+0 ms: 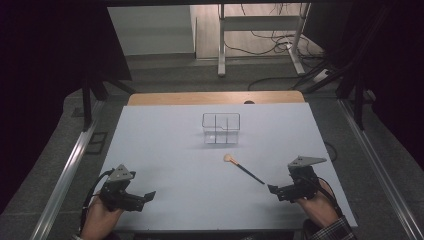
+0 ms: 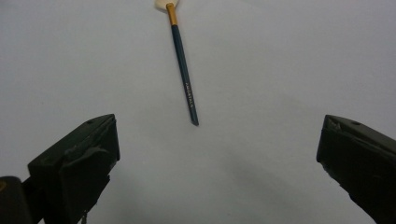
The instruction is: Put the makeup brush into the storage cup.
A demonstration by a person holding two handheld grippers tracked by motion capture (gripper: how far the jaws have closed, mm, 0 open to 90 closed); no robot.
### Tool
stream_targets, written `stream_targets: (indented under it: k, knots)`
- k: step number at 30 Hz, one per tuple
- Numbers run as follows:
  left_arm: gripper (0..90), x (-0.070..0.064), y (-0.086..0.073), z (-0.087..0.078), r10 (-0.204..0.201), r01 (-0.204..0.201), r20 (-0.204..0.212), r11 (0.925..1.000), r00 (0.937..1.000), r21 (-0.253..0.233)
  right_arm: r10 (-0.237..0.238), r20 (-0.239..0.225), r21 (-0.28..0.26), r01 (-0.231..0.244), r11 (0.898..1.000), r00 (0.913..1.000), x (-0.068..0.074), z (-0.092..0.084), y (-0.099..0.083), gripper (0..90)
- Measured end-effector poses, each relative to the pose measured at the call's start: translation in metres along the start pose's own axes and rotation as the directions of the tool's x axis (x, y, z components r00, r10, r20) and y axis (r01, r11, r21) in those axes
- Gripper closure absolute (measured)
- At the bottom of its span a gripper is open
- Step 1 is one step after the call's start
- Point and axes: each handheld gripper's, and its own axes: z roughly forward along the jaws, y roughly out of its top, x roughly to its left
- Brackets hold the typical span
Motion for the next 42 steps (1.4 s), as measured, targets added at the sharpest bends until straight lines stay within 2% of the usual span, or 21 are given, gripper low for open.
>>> stream_targets:
  k: [7, 14, 20, 36, 42]
  knots:
    - [0.0, 0.0012, -0.0002, 0.0008, 0.010, -0.010, -0.014, 0.9999, 0.9999, -0.009, -0.039, 0.026, 0.023, 0.038, 0.999, 0.9989, 0.0045, 0.0019, 0.0007, 0.0]
    - [0.0, 0.0020, -0.0007, 0.0009, 0.011, -0.011, -0.014, 0.9998, 0.9998, -0.014, -0.022, 0.032, 0.026, 0.021, 0.999, 0.9993, 0.0031, 0.0023, 0.0008, 0.0]
    - [0.0, 0.0020, -0.0005, 0.0013, 0.009, -0.009, -0.004, 0.9998, 1.0000, -0.019, -0.048, 0.038, 0.043, 0.047, 0.998, 0.9981, 0.0059, 0.0036, 0.0011, 0.0]
    - [0.0, 0.0023, -0.0006, 0.0025, 0.012, -0.012, -0.011, 0.9999, 0.9999, -0.006, -0.039, 0.023, 0.054, 0.038, 0.998, 0.9990, 0.0051, 0.0039, 0.0023, 0.0]
    - [0.0, 0.0026, -0.0010, 0.0032, 0.009, -0.009, -0.012, 1.0000, 0.9999, -0.001, -0.063, 0.030, 0.057, 0.061, 0.997, 0.9976, 0.0054, 0.0033, 0.0074, 0.0]
